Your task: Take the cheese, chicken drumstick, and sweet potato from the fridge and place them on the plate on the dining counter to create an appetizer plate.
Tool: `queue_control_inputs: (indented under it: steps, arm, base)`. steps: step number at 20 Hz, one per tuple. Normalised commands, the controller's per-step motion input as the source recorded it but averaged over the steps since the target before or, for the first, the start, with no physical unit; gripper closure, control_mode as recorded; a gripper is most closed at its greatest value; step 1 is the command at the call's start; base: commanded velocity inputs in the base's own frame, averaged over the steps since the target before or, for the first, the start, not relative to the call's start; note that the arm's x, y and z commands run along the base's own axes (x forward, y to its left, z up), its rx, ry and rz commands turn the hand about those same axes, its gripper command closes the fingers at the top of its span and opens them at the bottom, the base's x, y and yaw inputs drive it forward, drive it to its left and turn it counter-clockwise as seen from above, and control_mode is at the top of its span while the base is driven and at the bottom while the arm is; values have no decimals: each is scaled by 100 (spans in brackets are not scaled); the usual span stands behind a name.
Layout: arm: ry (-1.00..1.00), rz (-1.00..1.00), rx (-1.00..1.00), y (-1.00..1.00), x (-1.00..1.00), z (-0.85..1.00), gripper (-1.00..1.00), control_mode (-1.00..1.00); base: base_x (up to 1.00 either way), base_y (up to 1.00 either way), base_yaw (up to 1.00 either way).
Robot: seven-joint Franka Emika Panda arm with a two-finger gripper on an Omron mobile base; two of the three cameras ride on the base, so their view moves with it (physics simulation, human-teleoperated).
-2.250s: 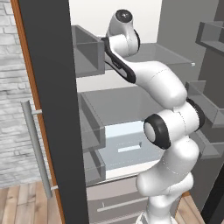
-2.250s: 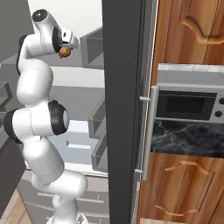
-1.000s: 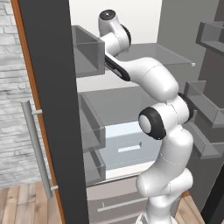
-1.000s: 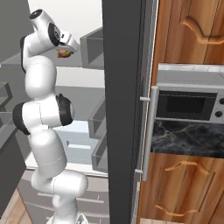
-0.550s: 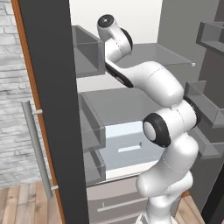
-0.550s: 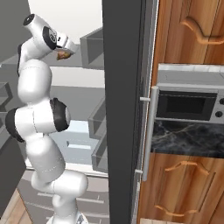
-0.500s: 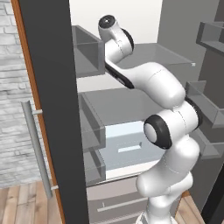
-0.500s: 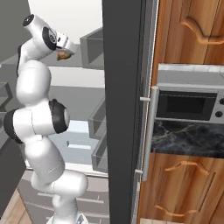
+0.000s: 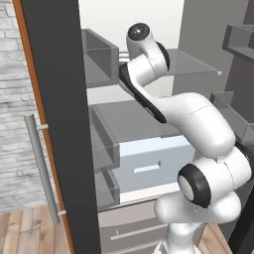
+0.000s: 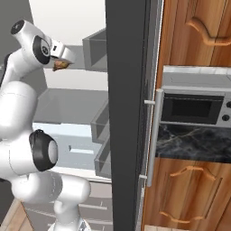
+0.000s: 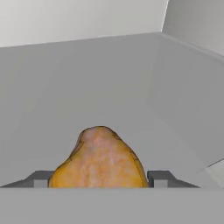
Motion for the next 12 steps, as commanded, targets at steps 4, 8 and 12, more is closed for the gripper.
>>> queue_control_inputs:
  steps: [4,8,12]
  arm:
    - [-2,7,0,-20,-95,11,100,-100]
    - [0,4,0,-13,-99,2,100,-100]
    - [0,2,0,-3,-50,0,100,100]
  base:
    - [0,0,0]
    - [0,0,0]
    - [-50,0,4]
